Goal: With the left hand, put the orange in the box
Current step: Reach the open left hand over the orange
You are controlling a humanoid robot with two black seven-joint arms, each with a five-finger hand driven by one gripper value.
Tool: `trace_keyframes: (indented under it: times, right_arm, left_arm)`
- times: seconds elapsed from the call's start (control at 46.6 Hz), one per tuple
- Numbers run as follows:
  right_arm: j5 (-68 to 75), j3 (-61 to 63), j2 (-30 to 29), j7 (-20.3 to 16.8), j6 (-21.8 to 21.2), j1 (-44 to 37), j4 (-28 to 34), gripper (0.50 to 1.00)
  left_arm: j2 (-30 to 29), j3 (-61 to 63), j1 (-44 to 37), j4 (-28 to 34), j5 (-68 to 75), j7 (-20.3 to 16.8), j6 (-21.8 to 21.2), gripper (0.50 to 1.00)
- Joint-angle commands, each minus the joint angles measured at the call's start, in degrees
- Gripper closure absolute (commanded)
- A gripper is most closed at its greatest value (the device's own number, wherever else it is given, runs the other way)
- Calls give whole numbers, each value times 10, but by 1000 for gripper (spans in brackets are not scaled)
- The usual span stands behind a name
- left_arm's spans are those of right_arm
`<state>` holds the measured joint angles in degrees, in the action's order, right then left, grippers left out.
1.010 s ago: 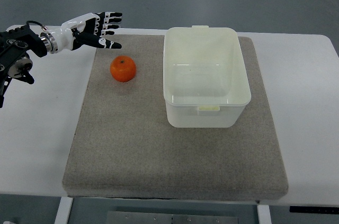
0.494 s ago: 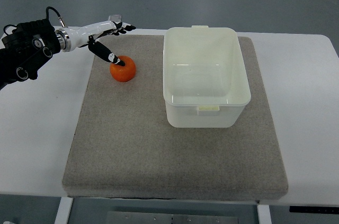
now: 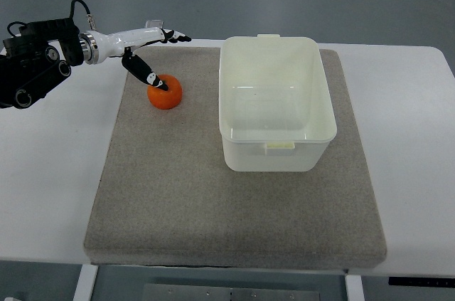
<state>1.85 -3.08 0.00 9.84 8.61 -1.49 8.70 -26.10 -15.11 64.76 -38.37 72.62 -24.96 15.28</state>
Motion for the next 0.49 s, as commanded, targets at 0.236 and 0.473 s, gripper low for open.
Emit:
trace_keyframes:
  times: [0.236, 0.473]
  right_arm:
    - [0, 0, 0, 0, 0, 0, 0, 574]
    - [0, 0, 0, 0, 0, 0, 0, 574]
  left_arm:
    - [-10, 11, -6, -7, 37, 1, 1, 506]
    - [0, 11, -9, -2, 124, 1, -3, 508]
